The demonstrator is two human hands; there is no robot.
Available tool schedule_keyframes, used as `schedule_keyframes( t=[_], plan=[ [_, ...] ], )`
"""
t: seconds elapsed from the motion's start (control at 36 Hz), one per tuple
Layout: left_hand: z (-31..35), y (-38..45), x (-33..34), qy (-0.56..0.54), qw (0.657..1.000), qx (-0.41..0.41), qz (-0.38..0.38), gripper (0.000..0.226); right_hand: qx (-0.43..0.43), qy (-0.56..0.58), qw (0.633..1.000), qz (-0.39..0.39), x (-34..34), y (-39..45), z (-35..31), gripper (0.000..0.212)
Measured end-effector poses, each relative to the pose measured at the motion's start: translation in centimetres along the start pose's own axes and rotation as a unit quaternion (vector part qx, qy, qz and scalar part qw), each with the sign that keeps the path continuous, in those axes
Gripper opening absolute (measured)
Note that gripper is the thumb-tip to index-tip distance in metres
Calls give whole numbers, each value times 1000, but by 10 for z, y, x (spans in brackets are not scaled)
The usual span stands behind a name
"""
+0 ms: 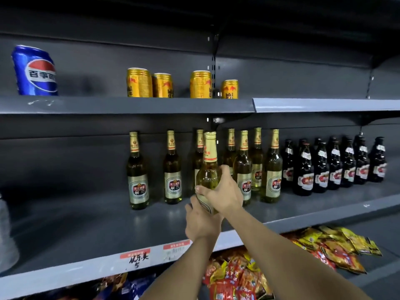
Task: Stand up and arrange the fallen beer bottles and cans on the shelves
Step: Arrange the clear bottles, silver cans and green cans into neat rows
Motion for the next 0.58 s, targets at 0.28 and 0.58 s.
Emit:
schedule_keyframes(
  t=[0.28, 0.58],
  plan=[
    [-5, 74, 40, 19, 999, -40, 14, 79, 15, 24, 999, -15, 40, 81, 32, 86],
    [-7, 108, 64, 41, 995, -69, 60, 84, 21, 98, 992, -76, 62, 127, 57, 76]
  ],
)
Point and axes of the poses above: each hand's wrist, its own y-axis towards the middle knuckle, its own x-axis out of the palm, z = x × y, the point moved 9 cm from there along y, towards the middle knuckle, and after that the axes turned 10 degrees about y, right-handed, at the moved point
